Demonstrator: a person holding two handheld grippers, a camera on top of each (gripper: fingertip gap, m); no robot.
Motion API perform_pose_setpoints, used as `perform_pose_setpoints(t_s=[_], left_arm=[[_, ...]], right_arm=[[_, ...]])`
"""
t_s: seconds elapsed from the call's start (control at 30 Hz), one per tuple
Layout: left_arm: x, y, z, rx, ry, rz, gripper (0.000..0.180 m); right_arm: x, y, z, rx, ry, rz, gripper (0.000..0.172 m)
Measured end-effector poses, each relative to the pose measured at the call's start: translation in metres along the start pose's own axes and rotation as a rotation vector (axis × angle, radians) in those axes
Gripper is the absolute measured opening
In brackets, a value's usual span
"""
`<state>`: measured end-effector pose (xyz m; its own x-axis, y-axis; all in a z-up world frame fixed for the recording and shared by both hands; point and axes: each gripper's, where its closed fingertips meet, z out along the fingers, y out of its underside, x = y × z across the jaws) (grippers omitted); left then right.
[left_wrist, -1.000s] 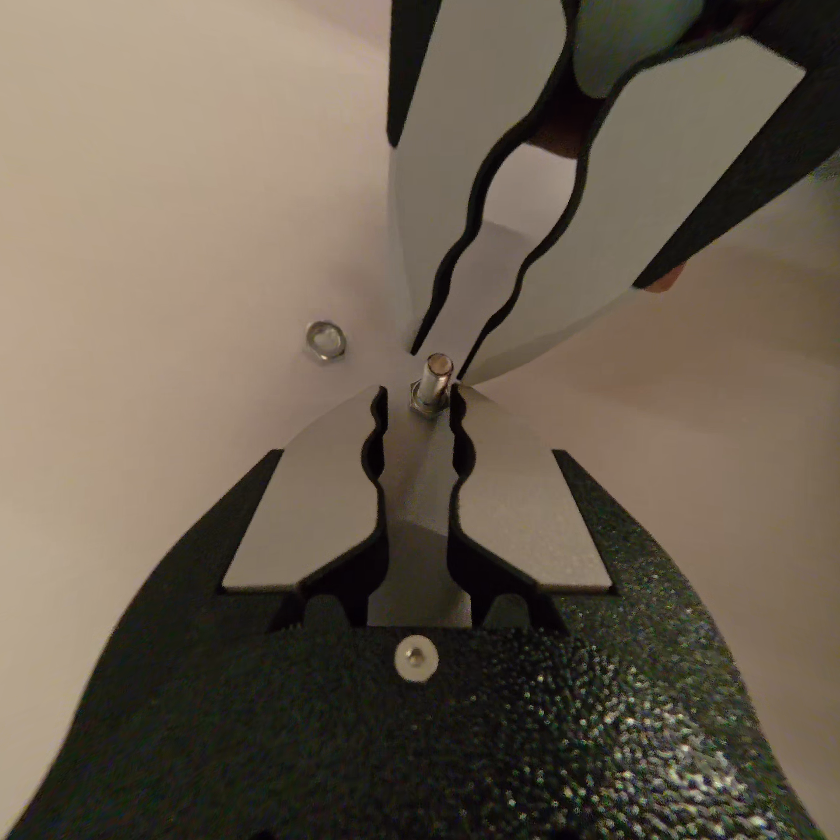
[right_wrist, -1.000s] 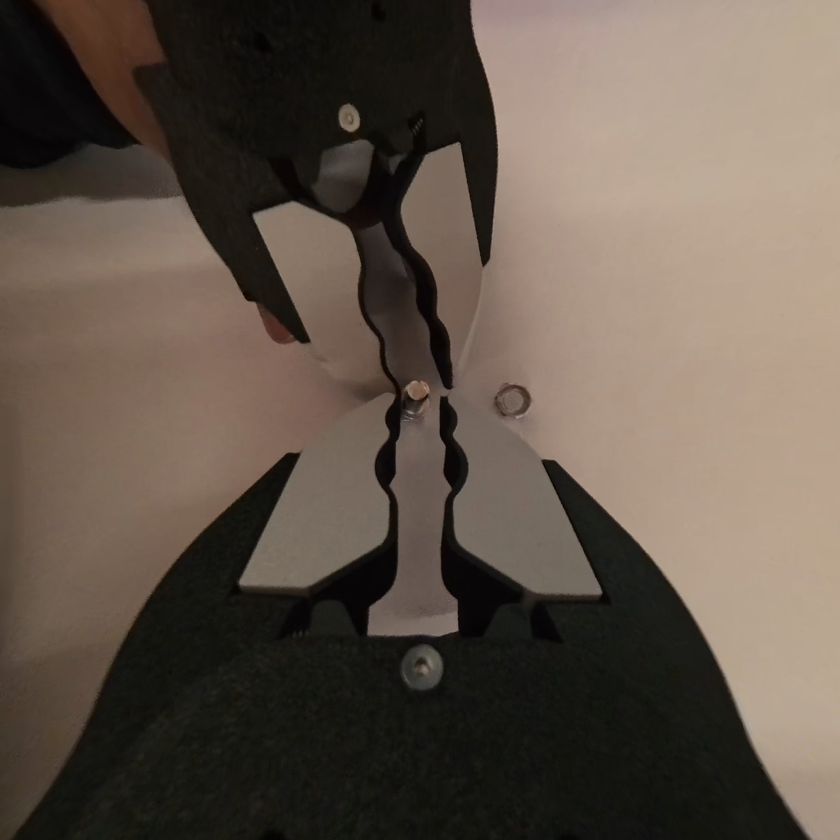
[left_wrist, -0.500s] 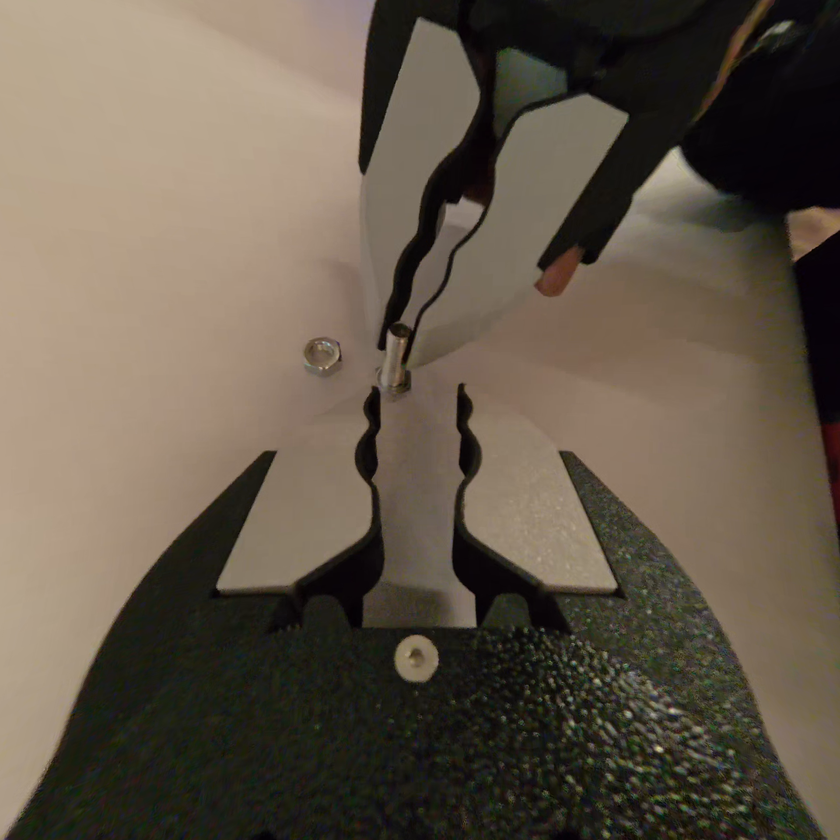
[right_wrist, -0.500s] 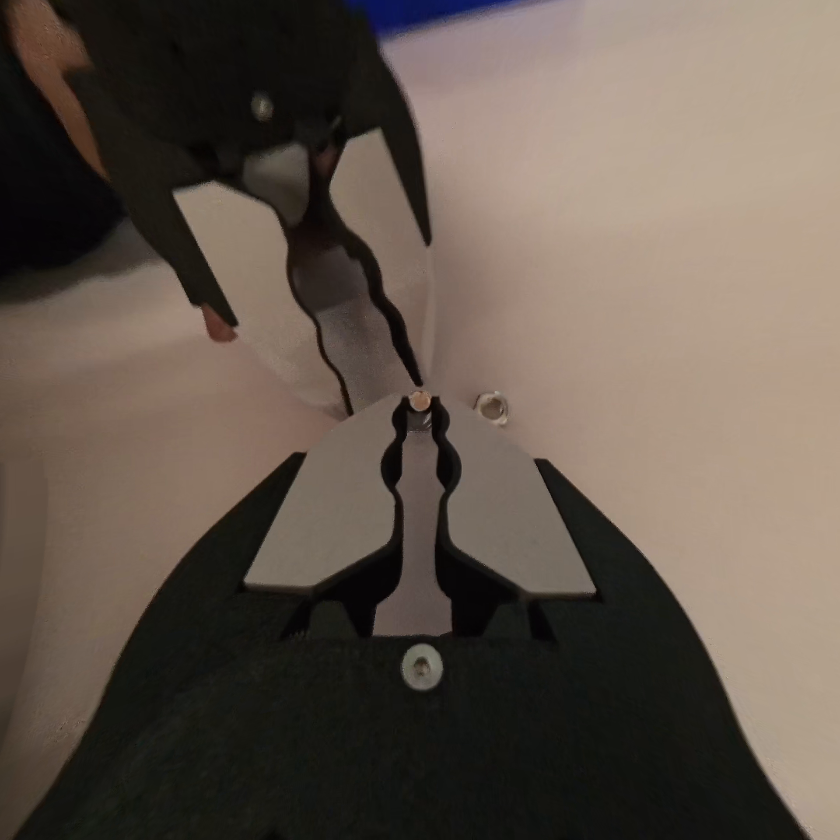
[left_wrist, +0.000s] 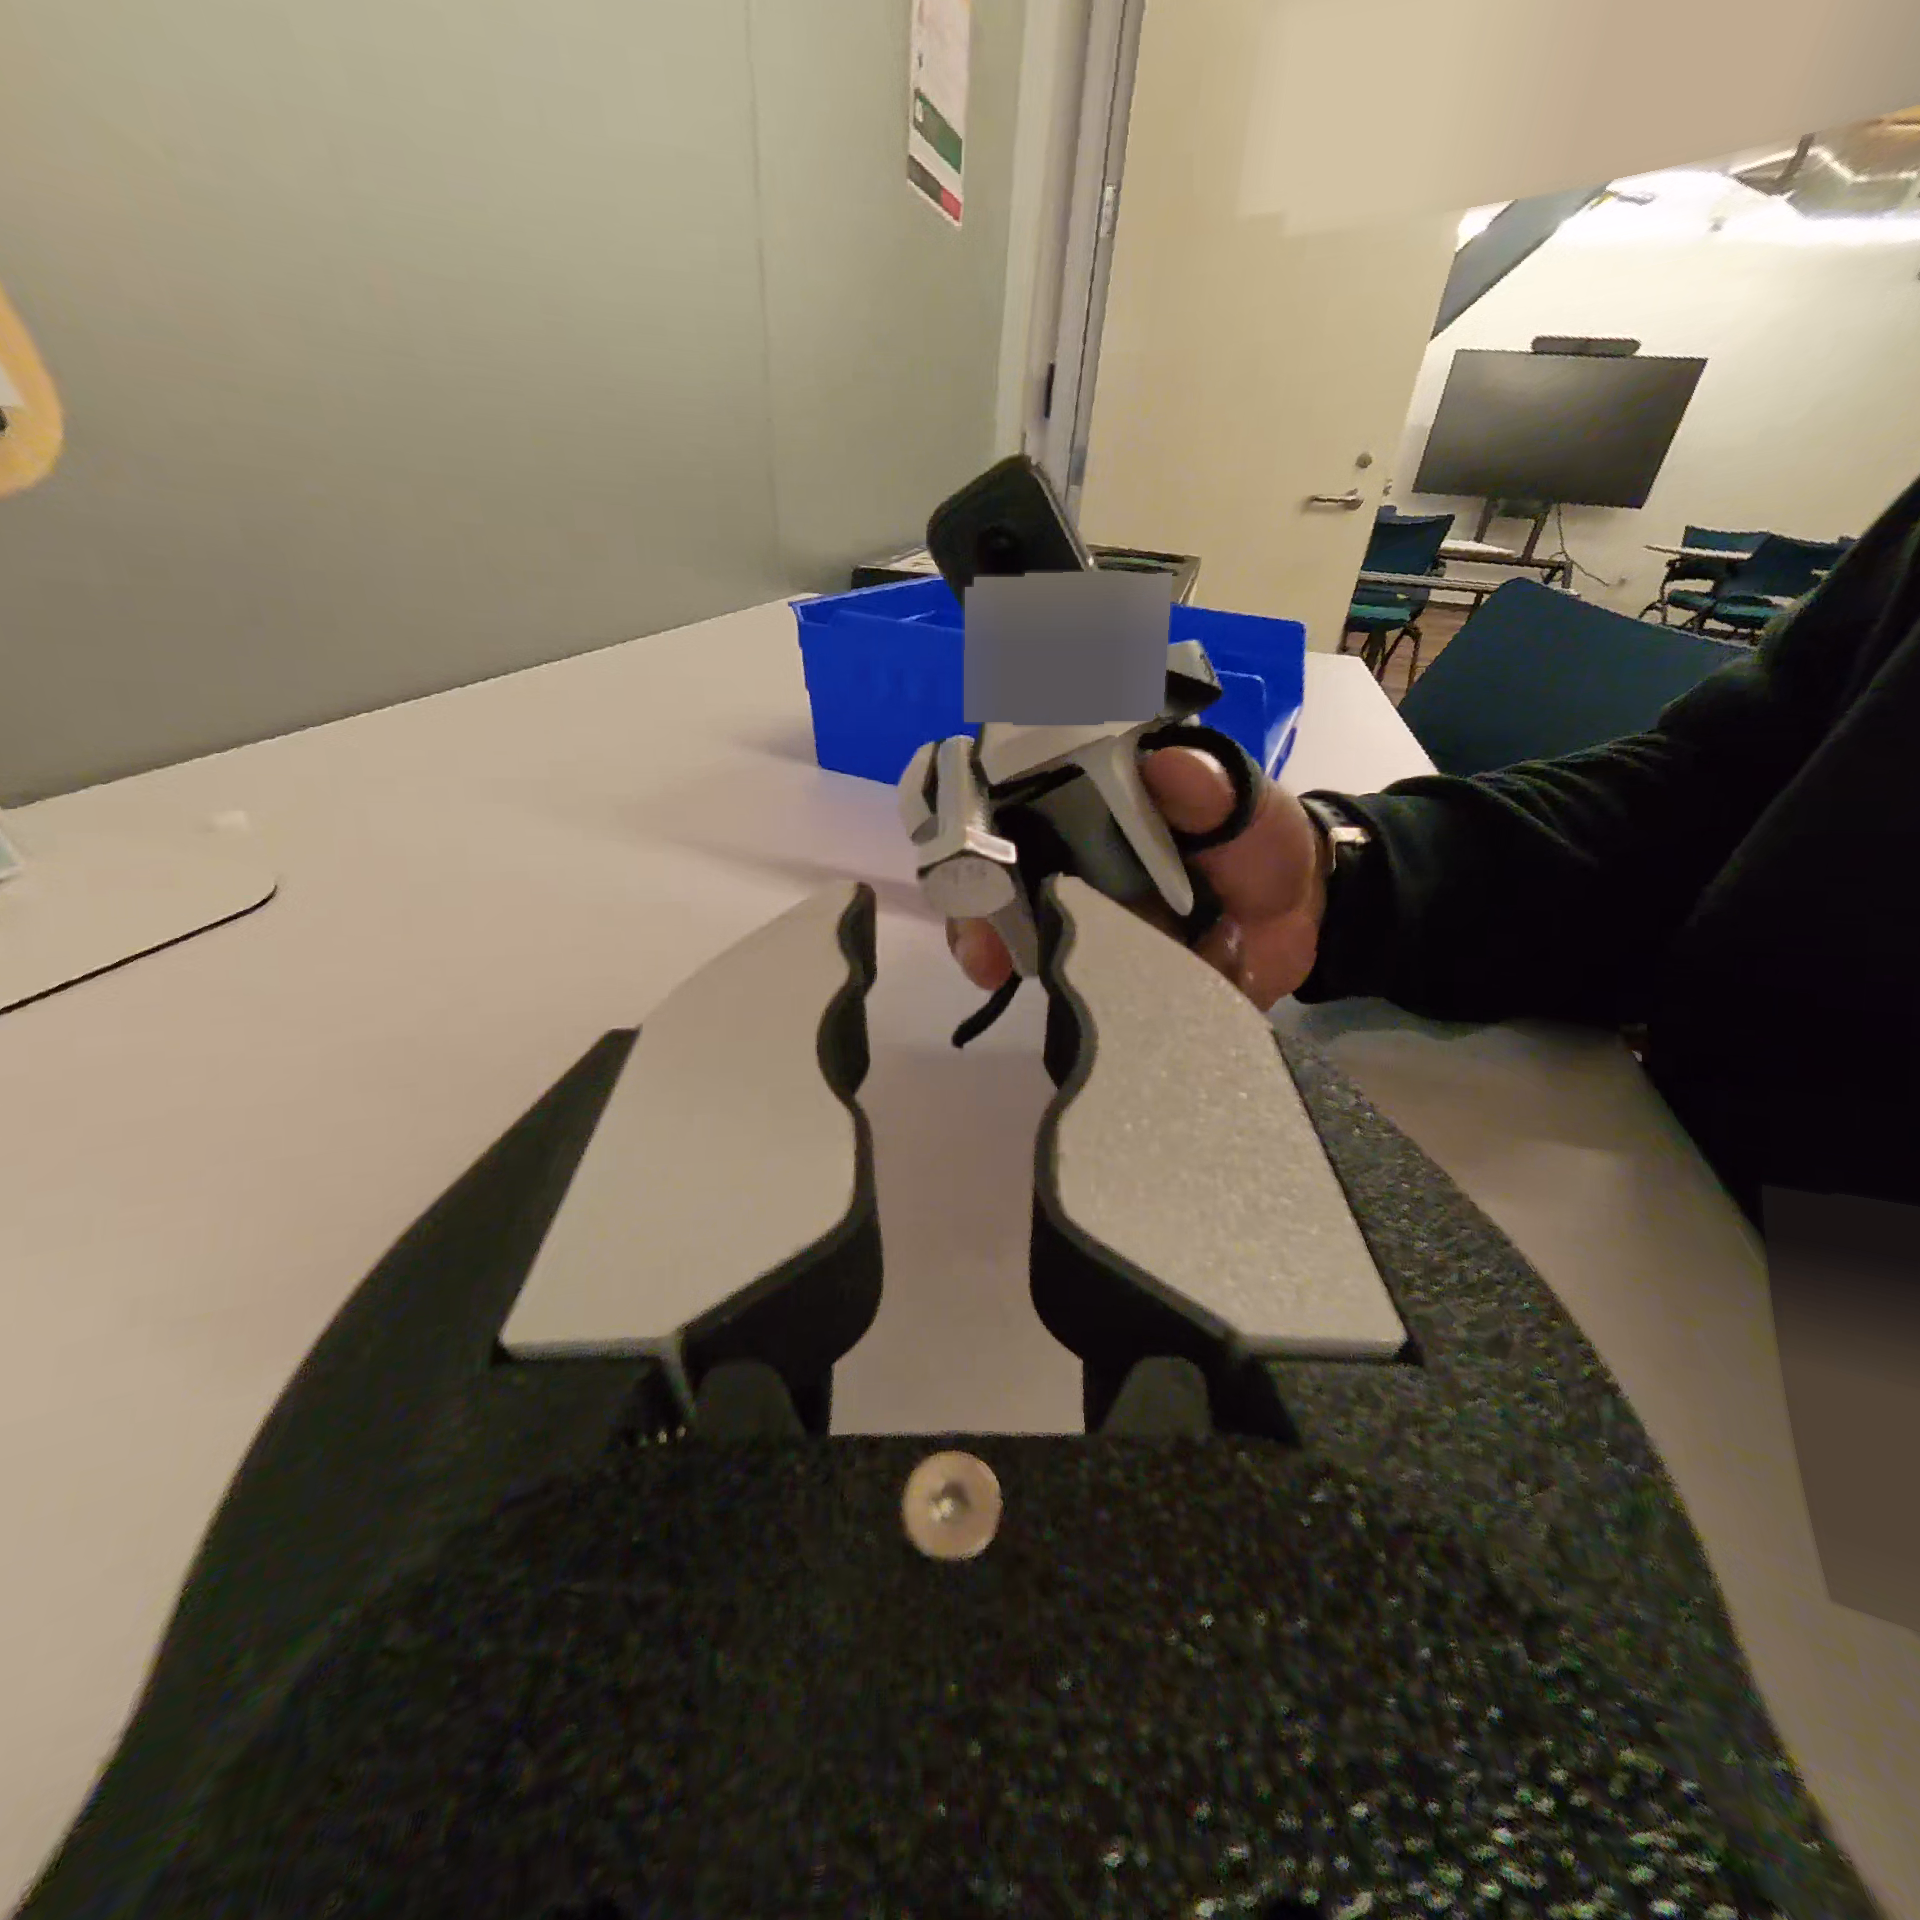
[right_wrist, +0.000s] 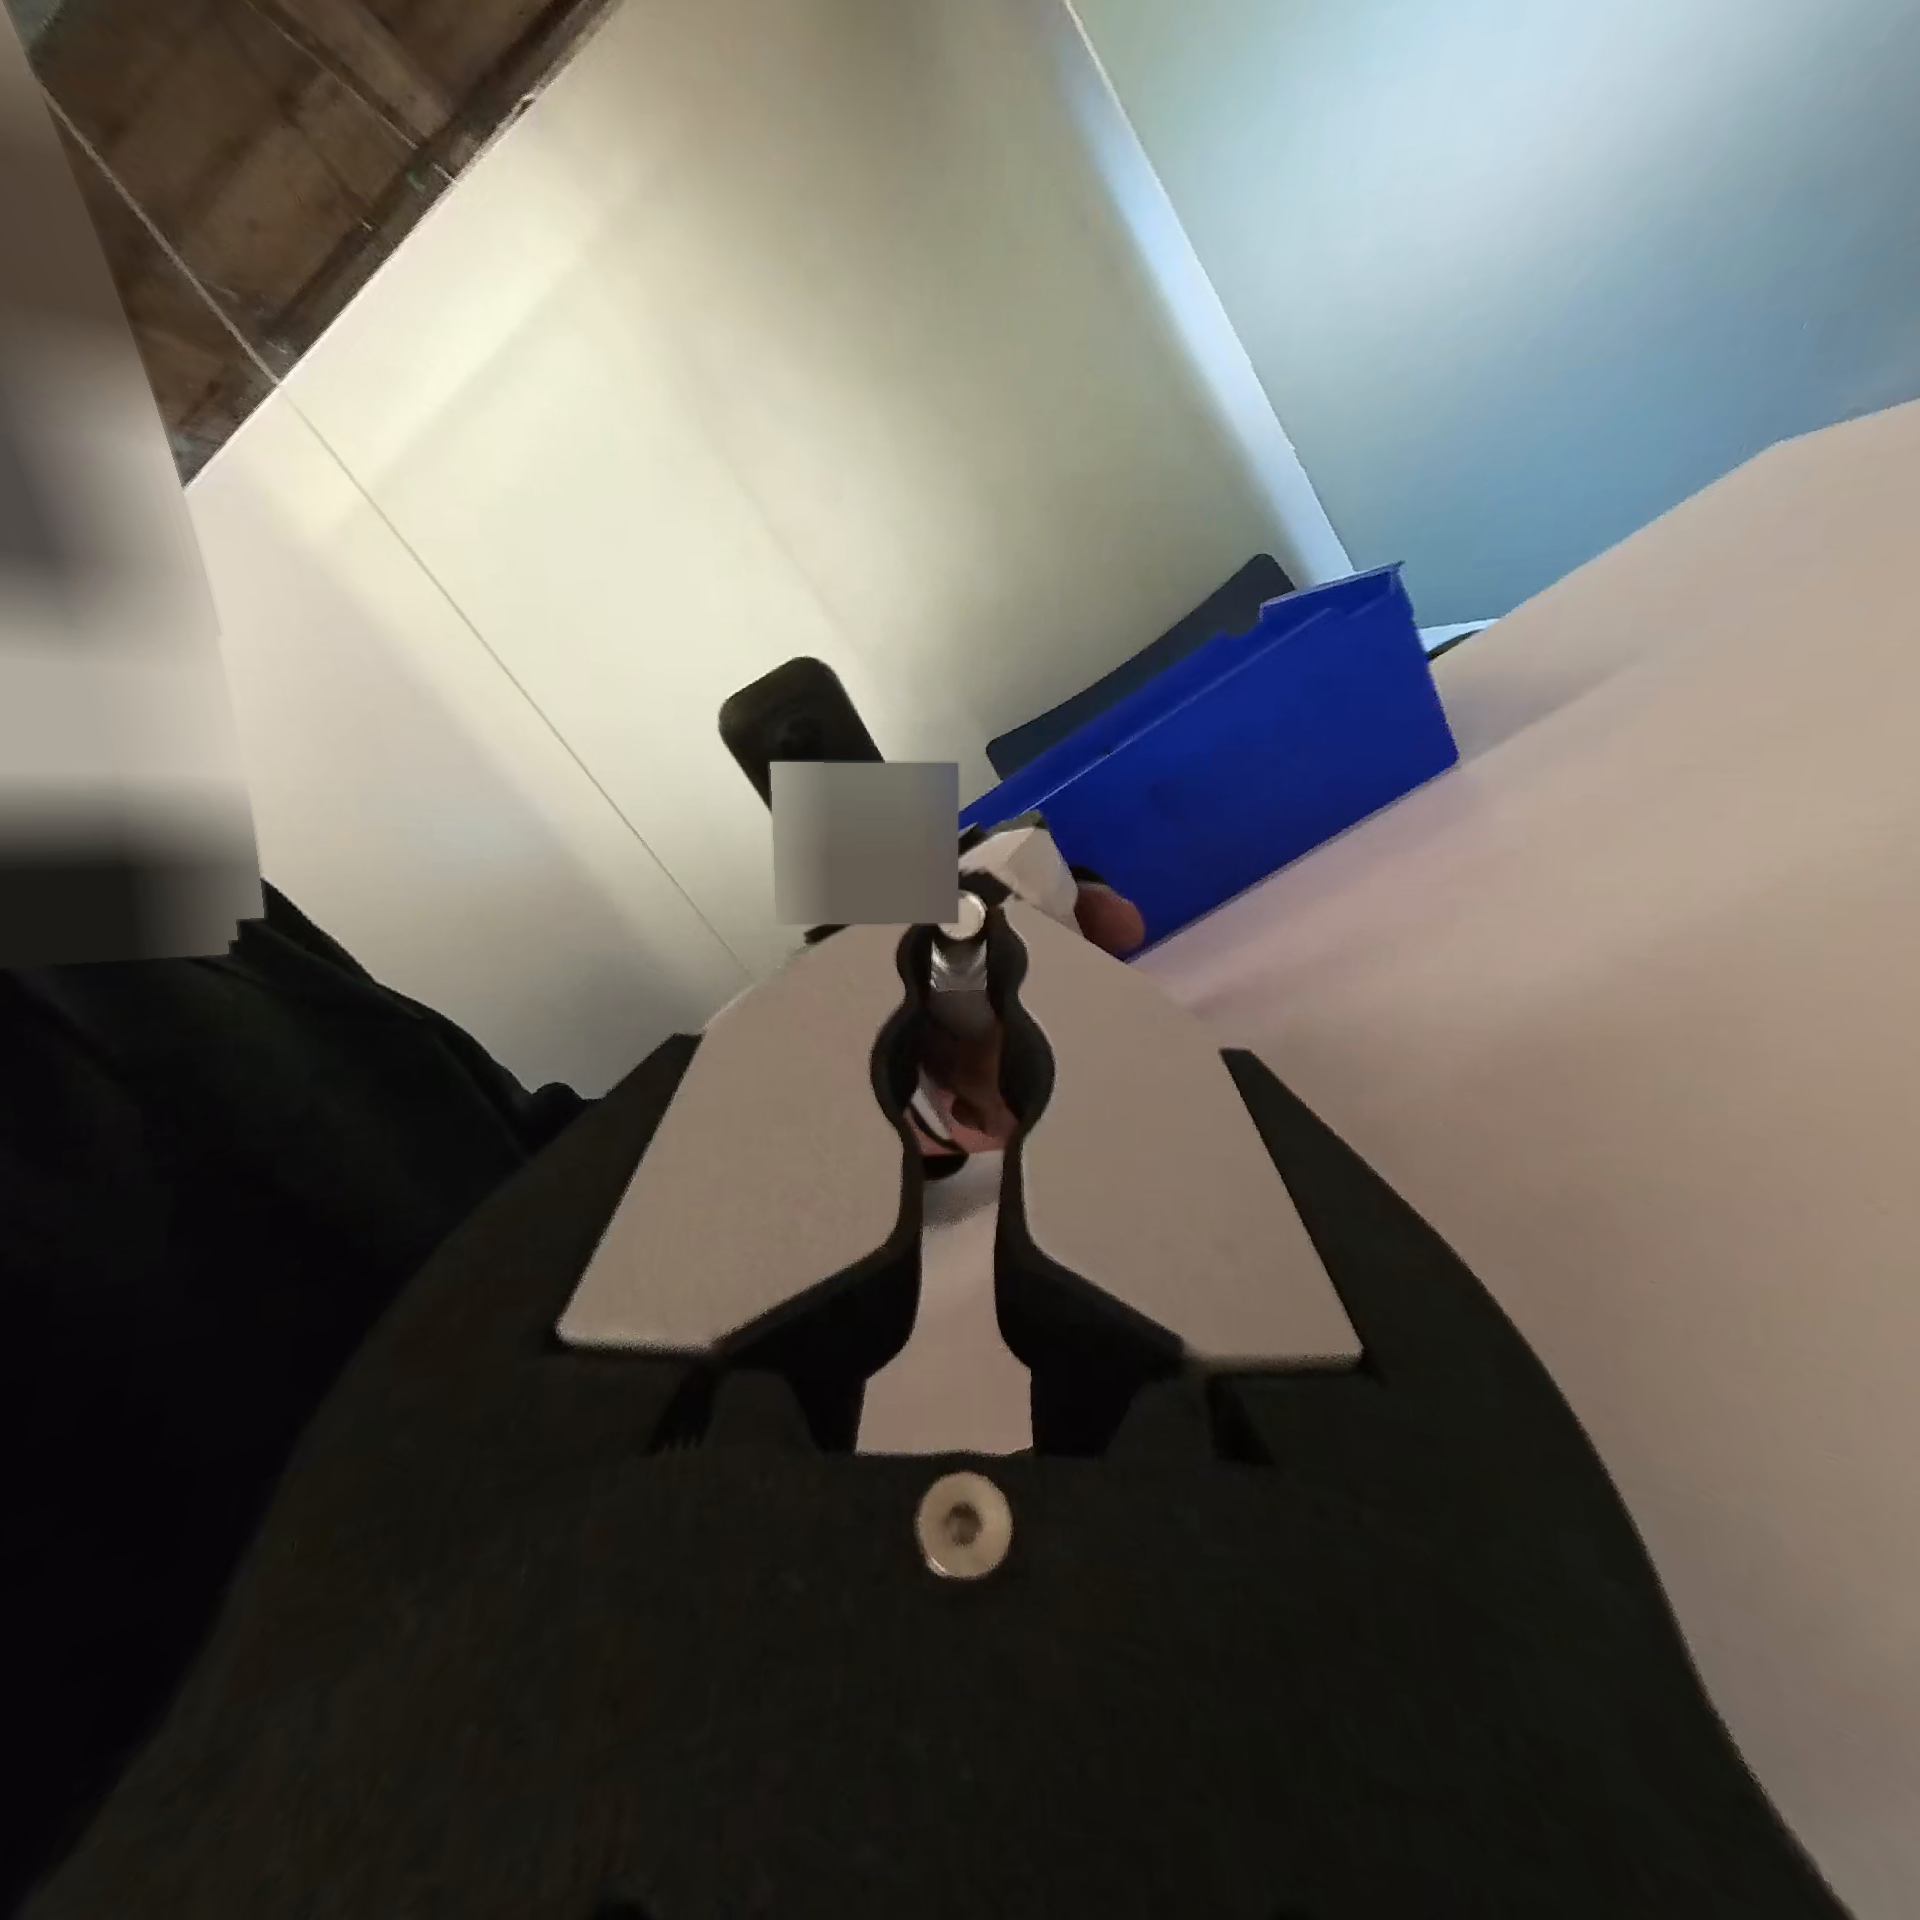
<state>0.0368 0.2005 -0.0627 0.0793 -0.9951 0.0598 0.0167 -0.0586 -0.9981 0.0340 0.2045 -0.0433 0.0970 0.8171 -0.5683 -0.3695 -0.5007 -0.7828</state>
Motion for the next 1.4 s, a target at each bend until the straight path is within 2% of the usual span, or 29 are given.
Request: perform_pose_setpoints(t_s=[0.67,0.93,1.07,1.13,1.2,1.4], left_arm=[[0.008,-0.010,0.003,0.096,0.059,-0.089,0.024],[0.009,-0.007,0.002,0.061,0.064,-0.052,0.018],[0.003,0.003,-0.003,-0.042,0.021,0.037,0.017],[-0.008,0.010,-0.010,-0.107,-0.035,0.063,0.017],[-0.021,0.018,-0.017,-0.180,-0.100,0.087,0.017],[-0.041,0.029,-0.029,-0.262,-0.199,0.066,0.017]], right_arm=[[-0.010,-0.002,0.003,0.045,-0.040,-0.064,0.009],[-0.009,0.003,0.003,0.011,-0.030,-0.101,0.009],[0.005,0.015,-0.003,-0.143,0.057,-0.216,0.013],[0.019,0.016,-0.009,-0.231,0.139,-0.291,0.023],[0.031,0.022,-0.014,-0.346,0.185,-0.327,0.025],[0.078,0.072,-0.029,-0.857,0.328,-0.499,0.026]])
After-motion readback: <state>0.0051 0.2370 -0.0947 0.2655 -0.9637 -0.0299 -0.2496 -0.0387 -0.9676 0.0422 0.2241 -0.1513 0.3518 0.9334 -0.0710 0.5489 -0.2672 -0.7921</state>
